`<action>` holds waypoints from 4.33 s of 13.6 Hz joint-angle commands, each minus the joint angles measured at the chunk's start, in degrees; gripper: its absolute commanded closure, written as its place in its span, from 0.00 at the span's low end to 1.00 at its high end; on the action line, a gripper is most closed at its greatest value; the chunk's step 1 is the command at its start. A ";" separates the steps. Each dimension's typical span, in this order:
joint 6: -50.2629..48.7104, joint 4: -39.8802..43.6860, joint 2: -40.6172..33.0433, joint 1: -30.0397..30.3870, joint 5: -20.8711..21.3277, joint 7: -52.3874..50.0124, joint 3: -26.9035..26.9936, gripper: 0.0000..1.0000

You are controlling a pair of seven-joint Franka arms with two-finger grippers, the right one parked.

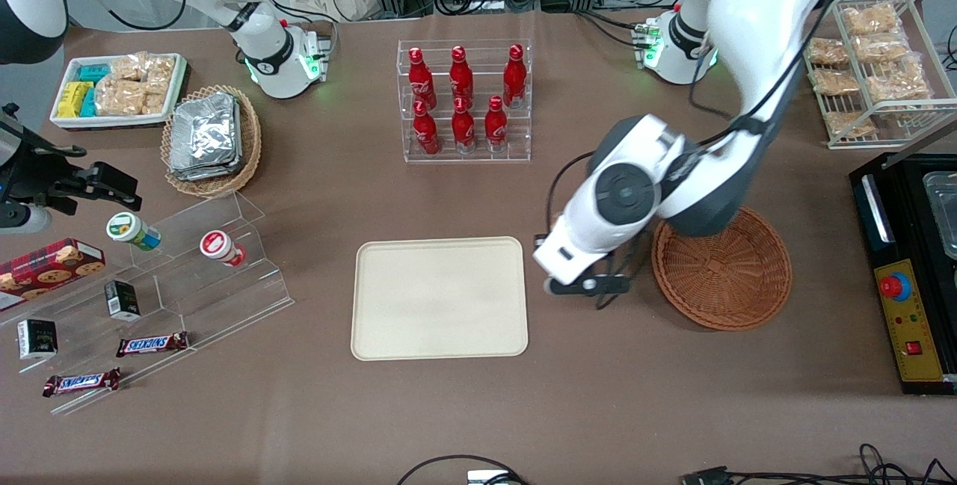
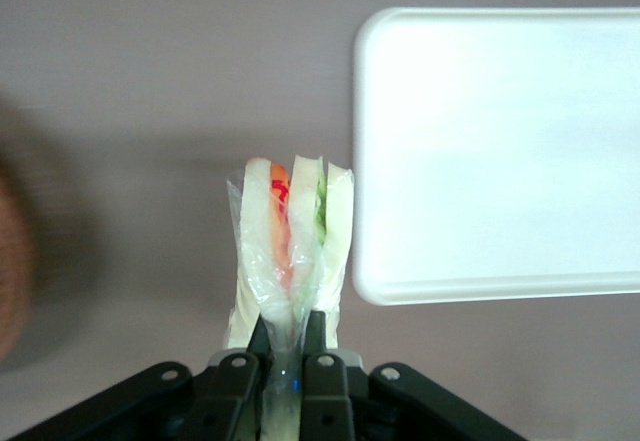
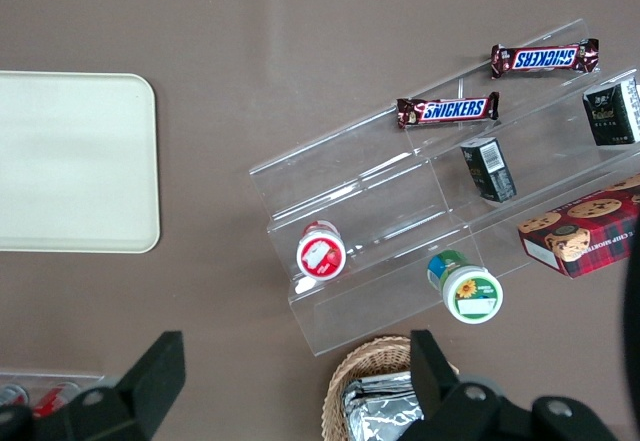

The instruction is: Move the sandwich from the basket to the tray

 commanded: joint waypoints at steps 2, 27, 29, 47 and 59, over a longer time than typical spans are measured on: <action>7.41 5.11 10.37 -4.05 1.54 -1.49 0.53 1.00; 20.26 5.37 13.73 -6.08 5.51 -1.31 1.67 0.00; 17.47 3.36 10.23 -5.21 5.33 -1.40 1.67 0.00; -17.25 -23.21 -37.34 20.26 -8.20 19.22 0.53 0.00; -17.53 -21.35 -37.17 37.77 -8.12 31.54 2.28 0.00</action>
